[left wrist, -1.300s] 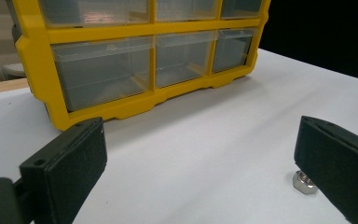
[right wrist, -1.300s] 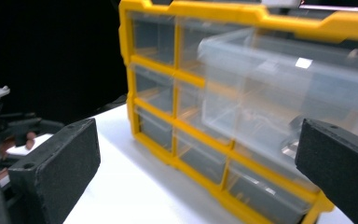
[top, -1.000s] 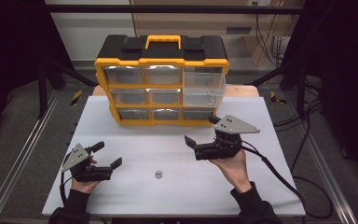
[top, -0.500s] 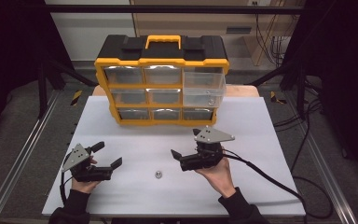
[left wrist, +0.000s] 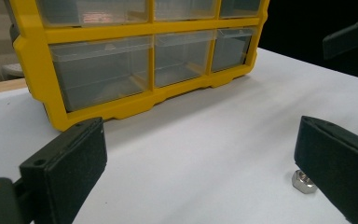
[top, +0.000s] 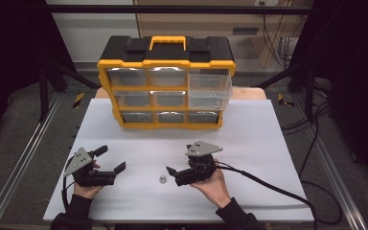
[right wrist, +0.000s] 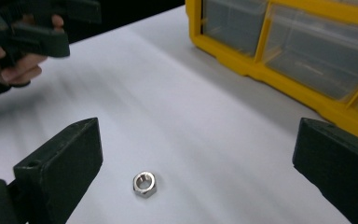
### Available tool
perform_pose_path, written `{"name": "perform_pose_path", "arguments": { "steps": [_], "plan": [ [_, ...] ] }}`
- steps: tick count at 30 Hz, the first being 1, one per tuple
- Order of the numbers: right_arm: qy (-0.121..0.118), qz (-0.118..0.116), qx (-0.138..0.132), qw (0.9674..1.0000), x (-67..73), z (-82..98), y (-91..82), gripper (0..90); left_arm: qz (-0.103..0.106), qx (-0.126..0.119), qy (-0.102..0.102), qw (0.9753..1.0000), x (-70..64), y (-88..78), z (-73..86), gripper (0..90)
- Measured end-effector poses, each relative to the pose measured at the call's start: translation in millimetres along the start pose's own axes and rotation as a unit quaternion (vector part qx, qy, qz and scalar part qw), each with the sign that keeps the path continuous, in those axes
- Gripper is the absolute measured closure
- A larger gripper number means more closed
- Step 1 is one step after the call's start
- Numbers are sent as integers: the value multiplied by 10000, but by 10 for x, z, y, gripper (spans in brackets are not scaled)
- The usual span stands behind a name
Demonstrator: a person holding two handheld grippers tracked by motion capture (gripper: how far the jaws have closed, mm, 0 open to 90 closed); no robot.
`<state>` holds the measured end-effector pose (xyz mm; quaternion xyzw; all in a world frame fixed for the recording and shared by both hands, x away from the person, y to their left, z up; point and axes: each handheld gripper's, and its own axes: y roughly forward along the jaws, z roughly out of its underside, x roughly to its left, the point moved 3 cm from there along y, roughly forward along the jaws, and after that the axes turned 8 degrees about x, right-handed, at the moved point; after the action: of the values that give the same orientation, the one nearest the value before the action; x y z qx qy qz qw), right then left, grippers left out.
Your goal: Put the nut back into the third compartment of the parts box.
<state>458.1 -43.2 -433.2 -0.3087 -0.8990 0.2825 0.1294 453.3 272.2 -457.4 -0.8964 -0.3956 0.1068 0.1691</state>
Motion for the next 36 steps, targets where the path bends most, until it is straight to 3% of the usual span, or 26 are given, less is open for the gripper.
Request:
{"name": "perform_pose_path", "arguments": {
  "steps": [11, 18, 28, 36],
  "plan": [
    [-91, -208, 439, 9988, 128, 79, 361, 46, 4, 6, 7, 10000, -3, 1, 1, 22],
    [-131, -335, 777, 9963, 174, 180, 552, 108, 6, 7, 6, 10000, -3, 2, 1, 22],
    [-145, -540, 1162, 9916, 189, 319, 700, 321, 8, 9, 4, 10000, -2, 3, 2, 22],
    [-206, -735, 1251, 9892, 215, 349, 726, 491, 10, 13, 3, 10000, -2, 4, 2, 22]
  ]
}}
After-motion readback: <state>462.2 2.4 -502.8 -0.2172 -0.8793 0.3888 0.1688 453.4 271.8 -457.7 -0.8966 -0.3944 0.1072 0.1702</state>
